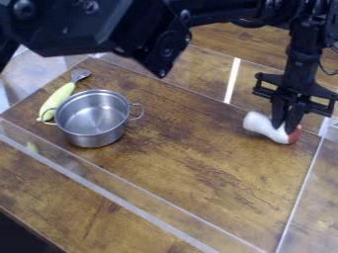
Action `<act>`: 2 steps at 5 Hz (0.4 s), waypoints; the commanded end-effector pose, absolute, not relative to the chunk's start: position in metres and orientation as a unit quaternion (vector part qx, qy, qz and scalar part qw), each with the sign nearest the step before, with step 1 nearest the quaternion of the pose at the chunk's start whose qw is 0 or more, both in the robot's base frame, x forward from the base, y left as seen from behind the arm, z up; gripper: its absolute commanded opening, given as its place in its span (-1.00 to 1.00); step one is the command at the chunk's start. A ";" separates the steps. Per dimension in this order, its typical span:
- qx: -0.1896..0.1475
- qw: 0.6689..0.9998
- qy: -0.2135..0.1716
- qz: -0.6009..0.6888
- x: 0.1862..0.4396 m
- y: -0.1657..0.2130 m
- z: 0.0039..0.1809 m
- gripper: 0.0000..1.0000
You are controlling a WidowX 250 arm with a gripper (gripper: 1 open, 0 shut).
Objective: Remove the mushroom from the silver pot and put it on the table
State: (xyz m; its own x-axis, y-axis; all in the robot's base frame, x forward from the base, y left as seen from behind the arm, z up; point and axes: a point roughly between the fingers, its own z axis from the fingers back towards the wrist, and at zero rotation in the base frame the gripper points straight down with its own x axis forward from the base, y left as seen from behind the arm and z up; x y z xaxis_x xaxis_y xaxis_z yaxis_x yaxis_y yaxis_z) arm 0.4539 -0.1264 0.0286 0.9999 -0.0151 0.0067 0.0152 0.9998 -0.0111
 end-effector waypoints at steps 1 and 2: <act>0.010 0.999 0.034 0.014 0.445 -0.106 0.001 1.00; 0.009 0.999 0.041 0.019 0.443 -0.103 0.003 1.00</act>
